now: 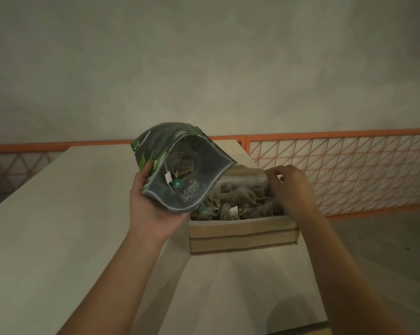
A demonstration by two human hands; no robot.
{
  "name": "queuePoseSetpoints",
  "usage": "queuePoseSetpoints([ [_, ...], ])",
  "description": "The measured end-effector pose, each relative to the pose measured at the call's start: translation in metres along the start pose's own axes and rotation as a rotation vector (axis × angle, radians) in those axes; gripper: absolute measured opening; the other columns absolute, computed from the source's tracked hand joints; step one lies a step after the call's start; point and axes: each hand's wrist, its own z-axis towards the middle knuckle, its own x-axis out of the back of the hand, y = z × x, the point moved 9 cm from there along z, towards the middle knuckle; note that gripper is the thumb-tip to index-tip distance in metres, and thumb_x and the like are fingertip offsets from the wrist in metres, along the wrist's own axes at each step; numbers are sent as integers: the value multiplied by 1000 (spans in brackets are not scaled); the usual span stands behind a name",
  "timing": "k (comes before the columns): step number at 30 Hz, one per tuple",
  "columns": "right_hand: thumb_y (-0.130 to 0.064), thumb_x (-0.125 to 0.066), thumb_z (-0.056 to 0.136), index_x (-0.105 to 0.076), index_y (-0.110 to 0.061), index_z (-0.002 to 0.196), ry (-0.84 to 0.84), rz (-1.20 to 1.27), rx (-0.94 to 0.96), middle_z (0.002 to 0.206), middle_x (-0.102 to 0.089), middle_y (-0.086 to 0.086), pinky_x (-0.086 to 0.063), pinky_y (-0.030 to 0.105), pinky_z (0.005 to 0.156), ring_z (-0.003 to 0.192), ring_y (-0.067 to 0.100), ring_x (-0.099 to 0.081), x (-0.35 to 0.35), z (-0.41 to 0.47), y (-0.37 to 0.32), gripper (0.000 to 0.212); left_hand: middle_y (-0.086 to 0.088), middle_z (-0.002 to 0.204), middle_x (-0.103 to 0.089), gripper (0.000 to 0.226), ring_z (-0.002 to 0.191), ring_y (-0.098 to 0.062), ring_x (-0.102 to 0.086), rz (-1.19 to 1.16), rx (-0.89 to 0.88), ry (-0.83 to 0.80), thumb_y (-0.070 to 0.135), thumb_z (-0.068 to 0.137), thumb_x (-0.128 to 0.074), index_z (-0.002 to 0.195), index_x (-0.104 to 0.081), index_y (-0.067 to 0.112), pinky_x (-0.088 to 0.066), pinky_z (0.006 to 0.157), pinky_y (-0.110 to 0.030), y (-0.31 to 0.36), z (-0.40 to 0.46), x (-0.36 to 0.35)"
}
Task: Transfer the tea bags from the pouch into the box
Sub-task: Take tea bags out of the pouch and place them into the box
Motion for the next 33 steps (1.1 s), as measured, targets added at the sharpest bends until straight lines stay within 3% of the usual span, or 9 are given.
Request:
queuePoseSetpoints([
  [2,-22,-55,98,-70,-8,109,85,105,33,104,-66,5,-52,37,85,96,23,-60,11,-6,-16,23,-8,142,-59,52,130,-31,-56,4,3,-4,51,92,-55,139,-61,29,-45,107,-48,0,0,-1],
  [7,-38,-53,97,-61,-24,116,100,555,66,105,-58,-17,-46,6,72,93,-8,-55,30,-25,-88,25,-10,152,-48,63,138,-33,-47,5,68,-31,53,88,-60,145,-53,29,-39,113,-48,1,4,3],
  [10,-45,-59,91,-58,-32,128,12,598,168,121,-54,-12,-50,10,80,104,-1,-55,17,-30,-125,39,-13,154,-44,68,139,-35,-46,23,113,-45,55,87,-61,148,-49,27,-38,114,-48,2,2,5],
  [15,-41,-54,94,-65,-20,126,0,551,397,124,-61,-4,-47,26,98,117,5,-53,-1,-36,-161,40,-17,145,-54,62,131,-34,-54,30,91,-57,55,91,-55,142,-58,20,-49,103,-46,12,-5,0],
  [18,-22,-60,95,-67,-15,123,172,450,524,120,-66,1,-48,34,97,113,17,-58,10,-44,-174,30,-15,152,-45,73,135,-33,-48,8,93,-117,55,88,-58,150,-46,20,-47,102,-48,21,-7,-10],
  [22,-4,-64,92,-69,-4,115,447,494,628,113,-70,7,-47,30,96,107,20,-63,37,-65,-180,23,-12,159,-33,82,141,-32,-39,-9,84,-184,52,87,-60,157,-31,22,-43,108,-48,28,-7,-12],
  [25,-3,-62,92,-70,-4,114,447,474,599,115,-70,8,-46,33,100,109,22,-62,24,-66,-174,23,-15,154,-42,84,135,-34,-47,-14,83,-161,49,80,-66,154,-39,18,-47,104,-48,22,-4,-8],
  [30,-12,-60,95,-68,-10,119,364,475,448,116,-69,3,-47,27,99,111,15,-61,3,-60,-152,25,-16,138,-60,59,122,-36,-58,38,31,-3,54,89,-56,134,-65,17,-50,101,-51,19,0,13],
  [33,-9,-60,95,-68,-5,117,433,512,487,115,-69,7,-49,31,97,110,18,-62,13,-67,-152,24,-14,145,-55,63,131,-35,-53,32,7,-57,53,90,-57,141,-58,16,-43,109,-52,21,0,9],
])
